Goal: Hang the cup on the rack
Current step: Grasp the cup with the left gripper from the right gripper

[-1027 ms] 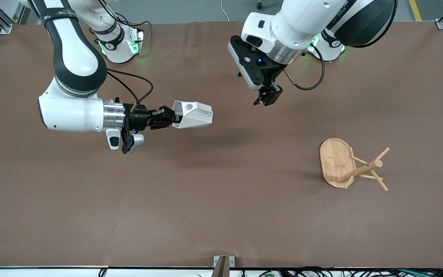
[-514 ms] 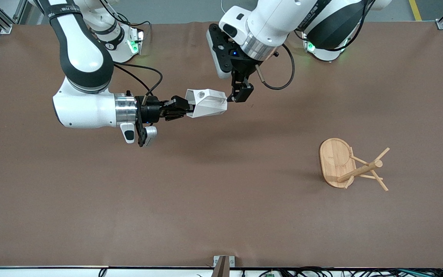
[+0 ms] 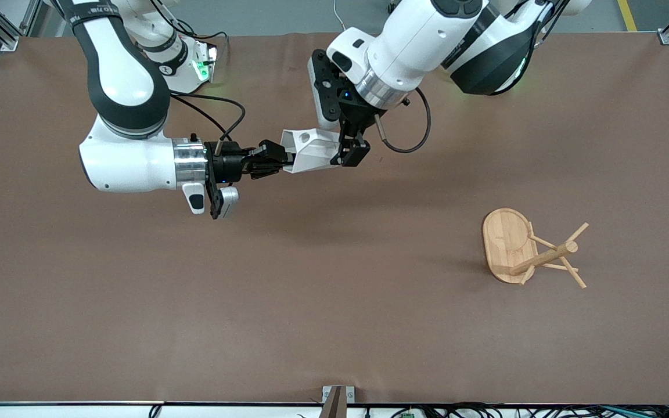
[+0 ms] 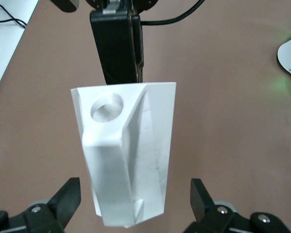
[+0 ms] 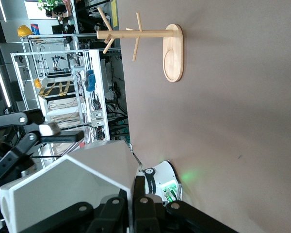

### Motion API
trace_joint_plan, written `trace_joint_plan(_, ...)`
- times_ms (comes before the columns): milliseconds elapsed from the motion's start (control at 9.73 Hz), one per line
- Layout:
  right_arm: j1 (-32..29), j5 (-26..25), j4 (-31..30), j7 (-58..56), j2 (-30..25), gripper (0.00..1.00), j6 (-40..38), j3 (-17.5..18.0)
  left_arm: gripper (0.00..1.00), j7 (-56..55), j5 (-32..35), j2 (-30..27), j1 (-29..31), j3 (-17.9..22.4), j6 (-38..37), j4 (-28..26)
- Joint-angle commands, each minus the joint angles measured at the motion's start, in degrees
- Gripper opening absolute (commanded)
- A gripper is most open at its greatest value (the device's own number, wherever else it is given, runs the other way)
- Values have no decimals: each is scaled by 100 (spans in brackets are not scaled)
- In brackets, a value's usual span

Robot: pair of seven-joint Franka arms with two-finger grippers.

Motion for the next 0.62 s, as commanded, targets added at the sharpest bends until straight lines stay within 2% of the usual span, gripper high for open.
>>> trace_joint_plan(0, 33, 128, -67, 232, -252, 1, -34, 1, 100, 164, -119, 115, 43, -45, 369, -320)
trace_joint_plan(205, 33, 146, -50, 286, -252, 1, -34, 1, 98, 173, -199, 116, 17, -62, 459, -382)
trace_joint_plan(308, 33, 146, -50, 286, -252, 1, -34, 1, 81, 173, -190, 90, 17, -115, 459, -374)
trace_joint_plan(514, 33, 146, -41, 303, -252, 1, -34, 10, 10, 173, -155, 46, 34, -133, 450, -374)
